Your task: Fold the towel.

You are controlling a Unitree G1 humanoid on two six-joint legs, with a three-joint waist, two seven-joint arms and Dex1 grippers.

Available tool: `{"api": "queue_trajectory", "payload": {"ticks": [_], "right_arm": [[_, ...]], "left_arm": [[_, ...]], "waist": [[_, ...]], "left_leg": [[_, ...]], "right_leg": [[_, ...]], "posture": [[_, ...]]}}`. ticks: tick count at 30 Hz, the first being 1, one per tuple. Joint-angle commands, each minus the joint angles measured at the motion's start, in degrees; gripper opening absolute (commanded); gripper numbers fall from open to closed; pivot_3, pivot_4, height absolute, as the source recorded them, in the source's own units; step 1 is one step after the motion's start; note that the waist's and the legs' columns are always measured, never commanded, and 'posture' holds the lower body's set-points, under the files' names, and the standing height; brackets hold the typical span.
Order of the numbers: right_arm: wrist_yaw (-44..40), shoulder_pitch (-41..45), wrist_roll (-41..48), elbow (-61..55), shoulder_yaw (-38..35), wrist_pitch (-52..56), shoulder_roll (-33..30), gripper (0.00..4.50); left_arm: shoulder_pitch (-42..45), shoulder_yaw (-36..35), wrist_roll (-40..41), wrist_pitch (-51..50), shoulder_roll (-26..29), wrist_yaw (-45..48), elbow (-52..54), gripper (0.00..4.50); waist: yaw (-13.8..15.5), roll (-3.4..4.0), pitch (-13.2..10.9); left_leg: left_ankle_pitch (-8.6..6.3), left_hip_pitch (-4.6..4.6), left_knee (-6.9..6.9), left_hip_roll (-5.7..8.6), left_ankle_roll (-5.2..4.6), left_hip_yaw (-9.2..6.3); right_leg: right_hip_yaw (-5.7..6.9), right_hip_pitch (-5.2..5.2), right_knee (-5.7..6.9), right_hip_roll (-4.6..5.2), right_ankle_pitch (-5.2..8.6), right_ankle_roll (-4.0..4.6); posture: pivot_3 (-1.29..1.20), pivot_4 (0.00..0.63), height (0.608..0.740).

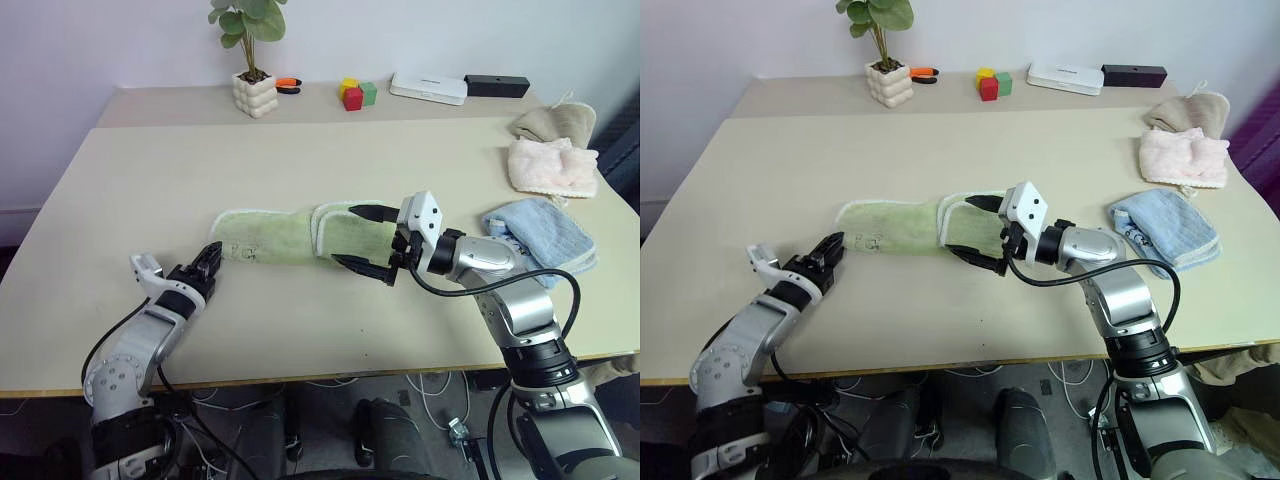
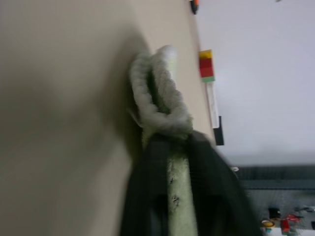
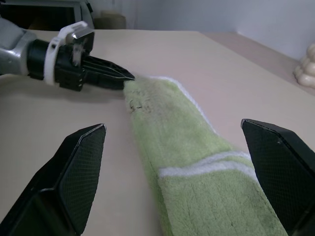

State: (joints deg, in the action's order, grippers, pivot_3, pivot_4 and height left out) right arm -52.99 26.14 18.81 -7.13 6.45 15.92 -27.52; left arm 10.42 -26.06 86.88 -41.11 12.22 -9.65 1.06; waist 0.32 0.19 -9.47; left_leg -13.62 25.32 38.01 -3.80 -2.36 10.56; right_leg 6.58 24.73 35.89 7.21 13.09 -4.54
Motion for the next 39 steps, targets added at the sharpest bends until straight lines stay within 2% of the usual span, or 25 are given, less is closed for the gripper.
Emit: {"api": "queue_trajectory", "payload": {"ticks": [1, 8, 12, 17, 20, 24, 29, 35, 38, 39], "right_arm": [[1.1, 1.6, -0.4, -1.7, -1.1, -1.7, 0.1, 4.50], [2.2, 1.4, -1.7, 0.4, -2.3, -3.5, -1.4, 4.50], [-1.3, 0.0, -1.5, 3.7, -4.5, -4.4, -6.4, 4.50], [-6.4, -3.1, 5.0, 2.4, -10.2, 0.0, -12.3, 4.50], [-8.3, -6.4, 9.6, 0.1, -15.0, 4.7, -16.0, 4.50], [-6.7, -8.5, 10.2, -0.7, -18.3, 5.5, -17.5, 4.50], [-2.9, -12.1, 11.1, -6.2, -21.4, 7.8, -17.5, 4.50], [1.7, -17.3, 12.9, -14.3, -25.8, 11.2, -17.7, 4.50], [3.5, -19.3, 13.3, -17.2, -27.4, 12.2, -17.6, 4.50], [4.0, -19.6, 13.5, -17.7, -27.8, 12.4, -17.4, 4.50]], "left_arm": [[0.3, 0.7, -1.7, -0.7, -0.7, -0.1, -3.6, 0.07], [2.5, 4.3, -4.9, -2.9, 1.5, 6.4, 3.8, 0.07], [5.6, 9.7, -8.3, -5.5, 4.4, 13.1, 9.9, 0.07], [10.6, 16.0, -15.3, -5.0, 6.6, 21.8, 11.9, 0.07], [15.6, 22.9, -24.5, -2.7, 7.7, 30.1, 9.0, 0.07], [21.8, 31.6, -35.3, 1.9, 6.1, 41.1, 1.6, 0.07], [31.4, 37.7, -45.9, 9.3, -1.8, 50.3, -14.1, 0.07], [36.4, 39.5, -53.8, 13.0, -7.3, 56.7, -27.0, 0.07], [36.6, 39.8, -55.4, 10.5, -8.2, 60.1, -29.8, 0.07], [36.2, 40.0, -55.5, 10.0, -8.3, 62.2, -29.5, 0.31]], "waist": [[0.2, 0.04, 0.0], [0.4, -0.08, -0.1], [0.4, -0.28, -0.2], [0.2, -0.28, -0.2], [0.2, -0.29, -0.2], [0.4, -0.28, -0.2], [0.4, -0.29, -0.2], [0.2, -0.31, -0.2], [0.3, -0.32, -0.2], [0.3, -0.32, -0.2]], "left_leg": [[0.00, 0.00, 0.00, 0.00, 0.00, 0.00], [0.00, 0.08, 0.00, 0.00, 0.00, -0.02], [-0.03, 0.31, 0.00, 0.01, -0.05, -0.03], [0.07, 0.56, -0.06, 0.02, 0.09, 0.05], [0.12, 0.57, -0.08, 0.07, 0.05, 0.07], [-0.02, 0.54, -0.02, 0.02, -0.06, -0.04], [-0.05, 0.66, -0.01, -0.04, -0.11, -0.06], [0.14, 1.16, 0.06, 0.03, -0.15, -0.10], [0.07, 1.15, 0.07, 0.01, -0.28, -0.13], [0.06, 1.15, 0.09, -0.01, -0.30, -0.16]], "right_leg": [[0.00, 0.01, 0.00, 0.00, 0.00, 0.00], [0.04, 0.03, -0.06, -0.01, 0.00, 0.00], [0.10, 0.10, -0.29, -0.01, -0.03, 0.01], [0.10, -0.02, -0.55, -0.07, -0.07, -0.01], [0.12, -0.02, -0.57, -0.20, -0.08, -0.05], [0.16, -0.05, -0.58, -0.26, -0.14, 0.01], [0.17, 0.02, -0.66, -0.25, -0.16, 0.01], [0.23, 0.43, -0.67, -0.26, -0.27, -0.21], [0.24, 0.44, -0.63, -0.29, -0.27, -0.22], [0.24, 0.45, -0.60, -0.30, -0.26, -0.20]], "posture": [[0.00, 0.150, 0.740], [0.00, 0.150, 0.740], [0.00, 0.150, 0.740], [0.00, 0.150, 0.740], [0.00, 0.150, 0.740], [0.00, 0.150, 0.740], [0.00, 0.150, 0.740], [0.00, 0.150, 0.740], [0.00, 0.150, 0.740], [0.00, 0.150, 0.740]]}}
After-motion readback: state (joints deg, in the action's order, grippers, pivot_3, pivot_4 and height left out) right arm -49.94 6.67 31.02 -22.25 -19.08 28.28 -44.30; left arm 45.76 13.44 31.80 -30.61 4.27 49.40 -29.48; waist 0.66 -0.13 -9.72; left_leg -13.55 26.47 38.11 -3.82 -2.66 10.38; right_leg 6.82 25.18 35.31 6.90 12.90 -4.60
